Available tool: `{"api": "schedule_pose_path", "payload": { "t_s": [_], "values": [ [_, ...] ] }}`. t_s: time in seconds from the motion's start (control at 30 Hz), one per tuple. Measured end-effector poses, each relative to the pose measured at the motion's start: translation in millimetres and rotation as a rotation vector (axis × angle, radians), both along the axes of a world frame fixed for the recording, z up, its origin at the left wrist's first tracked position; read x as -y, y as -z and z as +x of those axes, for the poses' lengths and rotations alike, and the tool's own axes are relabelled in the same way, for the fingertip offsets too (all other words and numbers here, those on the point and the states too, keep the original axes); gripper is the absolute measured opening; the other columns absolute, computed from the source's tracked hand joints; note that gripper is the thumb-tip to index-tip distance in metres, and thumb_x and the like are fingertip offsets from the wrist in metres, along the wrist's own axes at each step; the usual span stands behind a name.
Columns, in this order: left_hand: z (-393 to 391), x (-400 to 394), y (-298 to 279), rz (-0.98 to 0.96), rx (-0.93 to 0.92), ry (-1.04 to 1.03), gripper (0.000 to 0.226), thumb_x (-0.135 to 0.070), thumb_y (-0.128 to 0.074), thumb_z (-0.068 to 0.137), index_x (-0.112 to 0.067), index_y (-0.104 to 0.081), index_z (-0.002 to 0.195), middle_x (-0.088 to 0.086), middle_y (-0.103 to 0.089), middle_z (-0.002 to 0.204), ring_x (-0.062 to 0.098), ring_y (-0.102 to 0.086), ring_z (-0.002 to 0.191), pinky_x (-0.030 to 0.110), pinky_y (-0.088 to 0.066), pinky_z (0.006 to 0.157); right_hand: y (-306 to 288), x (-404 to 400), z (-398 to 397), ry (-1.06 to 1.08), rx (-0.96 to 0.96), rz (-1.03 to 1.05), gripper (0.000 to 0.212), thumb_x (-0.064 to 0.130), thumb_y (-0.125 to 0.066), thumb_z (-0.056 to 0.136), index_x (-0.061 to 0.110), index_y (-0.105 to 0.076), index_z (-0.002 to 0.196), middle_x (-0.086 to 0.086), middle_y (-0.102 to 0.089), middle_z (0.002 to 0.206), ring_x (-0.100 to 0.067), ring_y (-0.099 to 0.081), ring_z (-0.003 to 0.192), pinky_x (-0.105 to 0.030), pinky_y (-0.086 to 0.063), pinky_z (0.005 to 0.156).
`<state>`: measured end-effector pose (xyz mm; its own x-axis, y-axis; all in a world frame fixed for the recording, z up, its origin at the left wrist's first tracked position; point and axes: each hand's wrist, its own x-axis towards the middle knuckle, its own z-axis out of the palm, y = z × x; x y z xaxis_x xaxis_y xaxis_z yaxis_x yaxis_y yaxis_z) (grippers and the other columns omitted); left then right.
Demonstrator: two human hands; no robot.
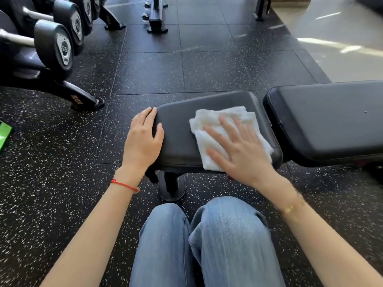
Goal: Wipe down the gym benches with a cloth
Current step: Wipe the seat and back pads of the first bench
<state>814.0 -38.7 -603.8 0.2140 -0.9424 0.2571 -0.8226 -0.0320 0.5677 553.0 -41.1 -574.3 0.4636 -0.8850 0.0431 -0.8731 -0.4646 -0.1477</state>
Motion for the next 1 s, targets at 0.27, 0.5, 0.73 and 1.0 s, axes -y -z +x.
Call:
{"api": "schedule_pose_path", "payload": {
  "t_s": [0.27, 0.5, 0.73, 1.0],
  "values": [
    [1, 2, 3, -0.033, -0.018, 0.007, 0.049, -0.021, -0.048, 0.101, -0.003, -0.045, 0.147, 0.013, -0.044, 0.151, 0.027, -0.035, 0.142, 0.033, -0.022, 0.121, 0, 97, -25, 0.204, 0.071, 0.077, 0.085, 0.078, -0.01, 0.076, 0.044, -0.026, 0.152, -0.005, -0.013, 0.164, -0.032, -0.008, 0.15, -0.049, -0.005, 0.121],
    [1, 1, 3, -0.033, -0.036, 0.01, 0.049, -0.021, -0.048, 0.101, -0.004, -0.045, 0.147, 0.013, -0.044, 0.15, 0.026, -0.035, 0.142, 0.033, -0.022, 0.121, -2, 67, 7, 0.029, -0.005, 0.038, 0.061, 0.067, -0.02, 0.094, 0.047, -0.021, 0.152, 0.003, -0.01, 0.165, -0.03, -0.004, 0.151, -0.048, -0.003, 0.122],
    [0, 0, 1, -0.026, -0.063, 0.006, 0.05, -0.024, -0.047, 0.1, -0.004, -0.045, 0.147, 0.013, -0.045, 0.15, 0.025, -0.035, 0.142, 0.031, -0.021, 0.12, -3, 23, -7, 0.006, 0.001, 0.041, 0.067, 0.074, -0.014, 0.089, 0.051, -0.018, 0.152, 0.002, -0.011, 0.165, -0.025, -0.002, 0.152, -0.045, -0.001, 0.122],
    [-1, -2, 1, -0.031, -0.083, 0.004, 0.049, -0.02, -0.046, 0.099, -0.002, -0.047, 0.145, 0.016, -0.045, 0.15, 0.029, -0.037, 0.142, 0.036, -0.023, 0.121, -5, 72, 71, -0.051, -0.063, 0.061, 0.057, 0.064, -0.026, 0.098, 0.048, -0.017, 0.152, 0.003, -0.008, 0.166, -0.03, 0.0, 0.151, -0.049, 0.002, 0.121]
  ]
}}
